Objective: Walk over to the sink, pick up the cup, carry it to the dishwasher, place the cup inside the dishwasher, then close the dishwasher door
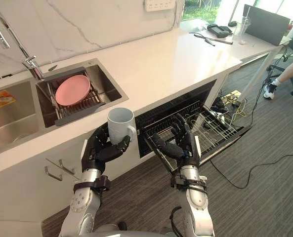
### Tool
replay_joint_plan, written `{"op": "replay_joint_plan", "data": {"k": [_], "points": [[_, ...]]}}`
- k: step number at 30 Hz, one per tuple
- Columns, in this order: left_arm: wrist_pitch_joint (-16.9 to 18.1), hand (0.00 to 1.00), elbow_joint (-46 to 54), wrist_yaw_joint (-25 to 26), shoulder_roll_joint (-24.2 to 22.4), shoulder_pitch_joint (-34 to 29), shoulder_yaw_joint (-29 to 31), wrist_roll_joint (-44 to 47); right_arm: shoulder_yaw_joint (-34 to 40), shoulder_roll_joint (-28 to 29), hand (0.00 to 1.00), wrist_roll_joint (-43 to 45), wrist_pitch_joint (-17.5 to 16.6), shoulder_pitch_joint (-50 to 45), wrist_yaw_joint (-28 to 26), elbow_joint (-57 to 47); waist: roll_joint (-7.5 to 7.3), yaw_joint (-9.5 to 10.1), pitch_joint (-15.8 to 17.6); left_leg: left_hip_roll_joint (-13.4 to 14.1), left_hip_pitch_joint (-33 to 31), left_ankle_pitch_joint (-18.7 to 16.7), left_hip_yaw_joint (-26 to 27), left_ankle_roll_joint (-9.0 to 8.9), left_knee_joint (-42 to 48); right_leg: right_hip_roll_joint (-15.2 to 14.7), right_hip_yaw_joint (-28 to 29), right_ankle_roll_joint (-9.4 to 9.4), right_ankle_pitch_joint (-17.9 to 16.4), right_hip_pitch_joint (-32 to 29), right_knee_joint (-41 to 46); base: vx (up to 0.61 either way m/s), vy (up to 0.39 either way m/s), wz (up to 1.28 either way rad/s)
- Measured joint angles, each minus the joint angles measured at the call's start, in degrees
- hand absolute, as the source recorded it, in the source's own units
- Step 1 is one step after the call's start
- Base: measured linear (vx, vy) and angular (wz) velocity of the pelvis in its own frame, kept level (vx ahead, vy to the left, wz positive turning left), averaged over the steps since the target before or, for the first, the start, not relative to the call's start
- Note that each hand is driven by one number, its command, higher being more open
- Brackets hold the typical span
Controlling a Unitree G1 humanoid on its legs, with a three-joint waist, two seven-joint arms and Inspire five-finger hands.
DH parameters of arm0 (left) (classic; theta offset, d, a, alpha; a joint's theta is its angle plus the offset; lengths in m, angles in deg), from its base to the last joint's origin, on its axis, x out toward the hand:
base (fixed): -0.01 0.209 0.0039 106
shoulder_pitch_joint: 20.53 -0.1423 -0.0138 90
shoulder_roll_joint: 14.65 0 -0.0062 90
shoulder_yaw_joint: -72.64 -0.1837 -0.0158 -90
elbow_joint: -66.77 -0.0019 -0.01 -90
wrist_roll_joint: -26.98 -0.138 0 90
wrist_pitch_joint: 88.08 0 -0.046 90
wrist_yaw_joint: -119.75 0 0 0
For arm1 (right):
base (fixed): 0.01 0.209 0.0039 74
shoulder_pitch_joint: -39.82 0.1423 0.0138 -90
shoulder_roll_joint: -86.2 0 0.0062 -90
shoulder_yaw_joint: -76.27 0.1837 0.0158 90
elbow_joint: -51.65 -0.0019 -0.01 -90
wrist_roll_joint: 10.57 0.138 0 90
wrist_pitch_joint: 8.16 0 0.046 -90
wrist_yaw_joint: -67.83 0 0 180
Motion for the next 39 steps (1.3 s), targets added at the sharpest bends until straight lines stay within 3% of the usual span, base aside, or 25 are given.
{"op": "replay_joint_plan", "data": {"k": [13, 39], "points": [[0.0, 0.3, -3.9, 0.3, 0.5, 2.3, 0.1, -1.6, -2.2, -0.7, 0.9, 0.7, 0.0, 0.1, -3.7, 1.2, 0.14, -0.31, -2.5, -1.2, 0.4, 3.0, 2.0, 1.17, -4.2, -1.0, 1.9, 1.33, 3.6, -0.8, -3.4, -0.05, 0.018, -0.07], [-0.5, 0.3, -7.8, 0.8, 1.1, 6.4, -1.9, -2.2, -9.2, -2.6, 0.9, 2.0, 0.0, 3.0, -6.1, 1.6, -0.23, -1.23, -4.9, -2.2, 4.1, 9.0, 1.8, 1.26, -14.4, -1.1, 1.7, 1.29, 4.2, -1.6, -3.9, -0.01, -0.001, 0.0]]}}
